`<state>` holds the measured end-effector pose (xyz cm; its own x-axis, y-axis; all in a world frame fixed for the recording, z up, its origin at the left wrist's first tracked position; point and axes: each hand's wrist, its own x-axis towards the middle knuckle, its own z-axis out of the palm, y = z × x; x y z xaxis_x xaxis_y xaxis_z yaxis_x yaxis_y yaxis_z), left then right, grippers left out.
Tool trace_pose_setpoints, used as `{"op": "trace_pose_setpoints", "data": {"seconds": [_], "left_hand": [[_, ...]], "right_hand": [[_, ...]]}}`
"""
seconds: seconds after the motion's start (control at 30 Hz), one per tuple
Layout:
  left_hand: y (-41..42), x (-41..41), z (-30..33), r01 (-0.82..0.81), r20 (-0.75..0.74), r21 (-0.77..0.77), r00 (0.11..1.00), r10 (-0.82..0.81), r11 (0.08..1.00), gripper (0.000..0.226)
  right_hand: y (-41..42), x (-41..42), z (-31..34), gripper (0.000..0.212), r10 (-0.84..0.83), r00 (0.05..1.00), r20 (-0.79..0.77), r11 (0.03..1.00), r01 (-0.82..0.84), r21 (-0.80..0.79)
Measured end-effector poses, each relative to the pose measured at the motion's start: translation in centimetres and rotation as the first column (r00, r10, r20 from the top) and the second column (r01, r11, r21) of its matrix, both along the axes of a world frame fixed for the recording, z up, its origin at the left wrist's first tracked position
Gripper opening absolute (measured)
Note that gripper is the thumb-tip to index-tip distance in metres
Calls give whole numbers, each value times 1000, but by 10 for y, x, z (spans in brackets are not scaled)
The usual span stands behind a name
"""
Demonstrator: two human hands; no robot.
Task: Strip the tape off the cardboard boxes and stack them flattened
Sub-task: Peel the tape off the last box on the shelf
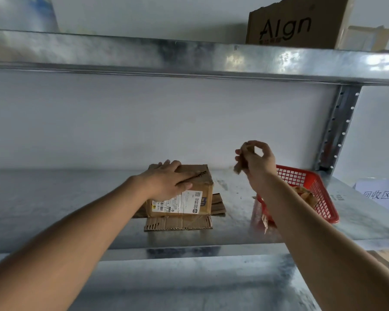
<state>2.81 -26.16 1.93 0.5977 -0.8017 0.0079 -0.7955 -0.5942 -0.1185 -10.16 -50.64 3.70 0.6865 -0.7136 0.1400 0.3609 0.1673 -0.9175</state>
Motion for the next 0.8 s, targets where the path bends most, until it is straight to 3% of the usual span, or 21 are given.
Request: {"op": "trace_pose_setpoints", "data": {"seconds": [0.07, 0.17, 0.3, 0.33, 0.47, 0.63, 0.8], "left_hand": [[3, 7, 0, -18, -26, 9, 999, 19, 1000, 55], [-3, 8, 2, -25, -28, -14, 999, 24, 1000, 56], [-14, -1, -1, -14, -6, -57, 1000, 14, 998, 54], [-17, -3, -1, -12, 0, -68, 1000, 12, 998, 54], [-38, -15, -1, -16, 9, -100, 1000, 17, 995, 53], [-65, -27, 1, -10, 17, -97, 1000, 12, 995, 51], [-90, -34, -3, 21, 20, -110, 1000, -19, 994, 53]], "right_hand": [[-14, -10, 3, 22, -137, 990, -24, 988, 135, -70], [-15, -19, 4, 27, -160, 987, -24, 942, 146, -304], [-4, -17, 3, 67, -167, 983, -78, 816, 93, -571], [-3, -17, 3, 68, -197, 976, -98, 777, 94, -622], [-9, -24, 0, 22, -340, 925, -167, 647, 101, -756], [-28, -48, -11, 30, -474, 855, -211, 567, 113, -816], [-47, -71, -7, 11, -532, 769, -355, 515, -39, -856]]}}
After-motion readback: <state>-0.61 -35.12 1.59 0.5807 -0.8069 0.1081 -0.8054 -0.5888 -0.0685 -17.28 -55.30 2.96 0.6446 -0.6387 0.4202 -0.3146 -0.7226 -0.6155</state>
